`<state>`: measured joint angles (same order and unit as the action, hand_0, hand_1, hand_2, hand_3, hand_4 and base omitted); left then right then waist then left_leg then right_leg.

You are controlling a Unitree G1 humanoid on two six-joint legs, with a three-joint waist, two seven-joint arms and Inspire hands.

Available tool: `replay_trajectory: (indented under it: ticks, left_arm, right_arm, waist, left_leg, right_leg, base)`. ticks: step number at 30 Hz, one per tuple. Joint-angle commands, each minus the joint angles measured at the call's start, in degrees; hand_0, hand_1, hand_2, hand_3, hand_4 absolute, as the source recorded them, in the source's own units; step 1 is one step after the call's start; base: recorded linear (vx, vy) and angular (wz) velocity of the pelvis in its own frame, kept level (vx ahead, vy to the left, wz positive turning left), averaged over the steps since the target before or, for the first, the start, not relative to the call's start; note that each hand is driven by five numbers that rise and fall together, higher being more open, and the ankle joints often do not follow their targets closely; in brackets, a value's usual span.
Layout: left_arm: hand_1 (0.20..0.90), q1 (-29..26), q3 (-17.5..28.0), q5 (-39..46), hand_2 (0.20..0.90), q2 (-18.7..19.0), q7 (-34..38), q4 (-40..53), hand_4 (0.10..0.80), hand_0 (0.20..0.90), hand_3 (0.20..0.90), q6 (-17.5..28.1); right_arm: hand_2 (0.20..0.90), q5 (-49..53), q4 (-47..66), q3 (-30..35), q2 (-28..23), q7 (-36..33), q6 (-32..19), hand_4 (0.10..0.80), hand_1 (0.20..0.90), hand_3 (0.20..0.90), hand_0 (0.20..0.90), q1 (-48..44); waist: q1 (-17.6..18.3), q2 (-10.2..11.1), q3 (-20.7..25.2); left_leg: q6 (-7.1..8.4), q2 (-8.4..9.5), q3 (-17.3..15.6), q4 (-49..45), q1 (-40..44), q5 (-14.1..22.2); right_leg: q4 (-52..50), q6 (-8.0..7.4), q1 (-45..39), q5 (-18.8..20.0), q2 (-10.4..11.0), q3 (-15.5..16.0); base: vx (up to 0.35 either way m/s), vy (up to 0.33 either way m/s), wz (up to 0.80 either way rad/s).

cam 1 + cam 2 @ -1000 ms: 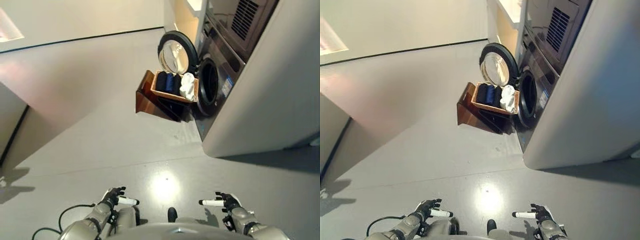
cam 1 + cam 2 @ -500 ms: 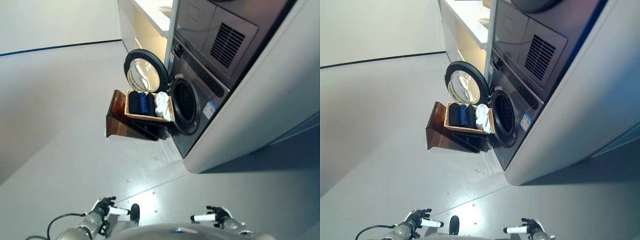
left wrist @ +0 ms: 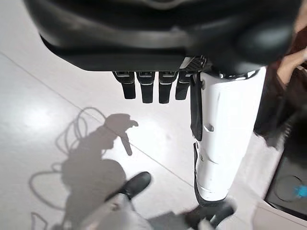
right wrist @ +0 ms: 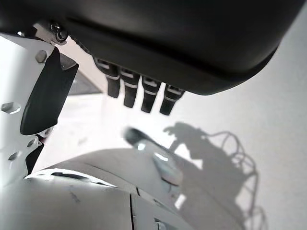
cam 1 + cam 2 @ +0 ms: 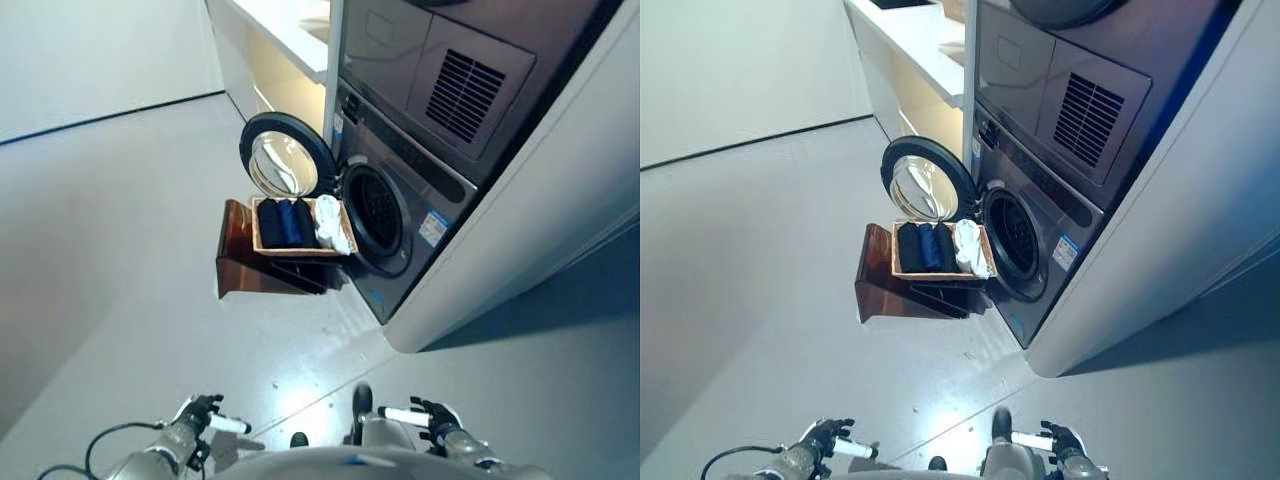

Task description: Pick up the clothes and place them into the washing machine

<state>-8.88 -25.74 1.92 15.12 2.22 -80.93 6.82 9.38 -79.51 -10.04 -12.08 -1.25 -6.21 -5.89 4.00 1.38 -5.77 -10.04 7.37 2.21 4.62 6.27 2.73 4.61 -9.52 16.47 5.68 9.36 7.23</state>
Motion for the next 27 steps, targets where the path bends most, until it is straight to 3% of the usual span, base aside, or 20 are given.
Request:
replay_trajectory:
  ticks: [1, 5, 9, 11, 12, 14, 15, 18, 20, 22, 24, 25, 27]
  left_arm:
    - [0.900, -1.01, 0.89, -0.45, 0.900, 1.33, 0.26, 2.66, 0.800, 0.900, 0.900, 3.12]
    - [0.900, -0.93, 0.38, -0.22, 0.900, -0.38, 0.26, 1.52, 0.800, 0.900, 0.900, 2.67]
    - [0.900, -0.64, -0.01, 0.41, 0.900, -1.17, -0.03, 2.37, 0.800, 0.900, 0.900, 2.74]
    - [0.900, -0.67, 0.16, 0.65, 0.900, -1.35, -0.14, 2.83, 0.800, 0.900, 0.900, 2.63]
    - [0.900, -0.68, 0.16, 0.65, 0.900, -1.36, -0.14, 2.84, 0.800, 0.900, 0.900, 2.62]
    - [0.900, -0.65, 0.22, 0.78, 0.900, -1.71, -0.06, 3.20, 0.800, 0.900, 0.900, 2.43]
    - [0.900, -0.59, 0.25, 0.95, 0.900, -1.73, 0.05, 3.44, 0.800, 0.900, 0.900, 2.29]
    - [0.900, -0.20, 0.62, 1.27, 0.900, -1.78, 0.56, 3.04, 0.800, 0.900, 0.900, 2.25]
    - [0.900, 0.34, 0.89, 1.13, 0.900, -1.93, 0.95, 2.01, 0.800, 0.900, 0.900, 2.16]
    - [0.900, 0.86, 1.23, 1.29, 0.900, -2.19, 0.99, 1.11, 0.800, 0.900, 0.900, 2.17]
    - [0.900, 1.24, 1.27, 1.43, 0.900, -2.33, 1.06, 0.74, 0.800, 0.900, 0.900, 2.07]
    - [0.900, 1.57, 1.32, 1.44, 0.900, -2.40, 0.97, 0.45, 0.800, 0.900, 0.900, 2.19]
    - [0.900, 1.76, 1.37, 1.50, 0.900, -2.50, 0.94, 0.27, 0.800, 0.900, 0.900, 2.12]
  right_arm:
    - [0.900, -2.99, -3.78, -2.62, -4.69, -1.79, 1.69, 0.800, 0.900, 0.900, 0.900, 3.70]
    - [0.900, -2.26, -4.05, -2.82, -4.53, -1.79, 1.60, 0.800, 0.900, 0.900, 0.900, 3.58]
    - [0.900, -0.37, -3.28, -3.11, -4.73, -1.52, 0.89, 0.800, 0.900, 0.900, 0.900, 2.98]
    - [0.900, 0.34, -2.97, -3.08, -4.83, -1.27, 0.89, 0.800, 0.900, 0.900, 0.900, 2.70]
    - [0.900, 0.34, -2.97, -3.08, -4.83, -1.27, 0.89, 0.800, 0.900, 0.900, 0.900, 2.70]
    - [0.900, 0.99, -2.63, -3.07, -5.38, -1.38, 1.05, 0.800, 0.900, 0.900, 0.900, 1.99]
    - [0.900, 0.89, -2.51, -3.27, -5.49, -1.48, 1.28, 0.800, 0.900, 0.900, 0.900, 1.58]
    - [0.900, 1.19, -2.82, -3.32, -5.64, -1.79, 1.42, 0.800, 0.900, 0.900, 0.900, 1.08]
    - [0.900, 1.34, -3.03, -3.39, -5.65, -2.12, 1.25, 0.800, 0.900, 0.900, 0.900, 1.06]
    - [0.900, 1.32, -3.22, -3.75, -5.86, -2.14, 0.99, 0.800, 0.900, 0.900, 0.900, 0.95]
    - [0.900, 1.27, -2.98, -4.22, -5.78, -2.13, 0.84, 0.800, 0.900, 0.900, 0.900, 0.91]
    - [0.900, 1.29, -3.11, -4.48, -5.81, -2.18, 0.68, 0.800, 0.900, 0.900, 0.900, 0.97]
    - [0.900, 1.18, -2.96, -4.76, -5.86, -2.18, 0.65, 0.800, 0.900, 0.900, 0.900, 0.87]
  waist:
    - [2.05, -0.04, 1.52]
    - [2.46, -1.01, 4.39]
    - [2.33, -2.22, 6.30]
    - [1.88, -1.92, 5.97]
    - [1.90, -1.99, 5.93]
    - [0.77, -0.80, 4.47]
    - [0.47, -0.38, 4.03]
    - [-1.37, 0.80, 3.27]
    - [-2.63, 0.94, 2.85]
    - [-3.79, 0.40, 2.51]
    - [-4.76, -0.68, 2.21]
    - [-5.54, -0.95, 2.13]
    - [-5.91, -1.12, 1.90]
  left_leg:
    - [9.47, -3.96, 2.77, -4.98, 6.16, 8.95]
    - [11.49, -7.20, 4.34, -6.59, 7.61, 7.68]
    - [14.88, -9.43, 4.86, -18.26, 3.49, -0.03]
    - [15.93, -9.62, 4.54, -27.61, -0.45, -4.54]
    - [15.94, -9.68, 4.58, -27.85, -0.55, -4.40]
    - [15.21, -7.60, 4.82, -39.04, -5.50, -7.67]
    - [14.82, -8.81, 2.75, -40.03, -7.55, -8.13]
    - [13.13, -11.19, -2.46, -35.07, -14.40, -5.20]
    - [12.85, -11.60, -3.35, -29.12, -16.96, -4.00]
    - [13.06, -11.12, -2.27, -19.84, -19.43, -4.68]
    - [13.66, -10.96, -0.57, -11.32, -19.03, -7.57]
    - [13.54, -10.96, 1.65, -6.67, -20.42, -9.03]
    - [13.65, -10.94, 2.65, -4.61, -20.96, -9.76]
  right_leg:
    - [-1.97, 2.75, 1.59, 5.39, -3.28, -4.23]
    - [-2.24, 4.40, -0.45, 5.65, -5.59, -4.67]
    - [-0.79, 7.01, -4.55, 2.78, -8.24, -4.18]
    - [-0.40, 8.66, -7.46, 0.73, -8.74, -4.07]
    - [-0.43, 8.67, -7.46, 0.71, -8.80, -4.02]
    - [-0.56, 10.17, -10.52, -0.82, -8.26, -5.31]
    - [-0.87, 10.35, -11.25, -1.37, -7.67, -5.16]
    - [-1.40, 10.19, -13.40, -3.07, -6.67, -6.08]
    - [-1.30, 9.53, -15.40, -4.58, -6.90, -7.06]
    - [-0.61, 8.96, -17.47, -5.99, -7.72, -7.98]
    - [-0.29, 8.68, -19.14, -6.88, -9.08, -9.20]
    - [-0.02, 8.65, -19.93, -7.70, -9.59, -10.00]
    - [-0.21, 8.52, -20.49, -8.33, -9.89, -10.66]
  base:
    - [0.472, -0.152, 0.27]
    - [0.331, -0.206, 0.75]
    - [0.227, -0.187, 0.31]
    - [0.177, -0.165, -0.27]
    - [0.179, -0.166, -0.22]
    - [0.168, -0.161, -0.25]
    - [0.126, -0.104, -0.36]
    - [0.160, -0.044, -0.02]
    - [0.198, 0.021, 0.06]
    - [0.232, 0.047, -0.19]
    - [0.251, 0.057, -0.41]
    - [0.249, 0.054, -0.43]
    - [0.195, 0.040, -0.38]
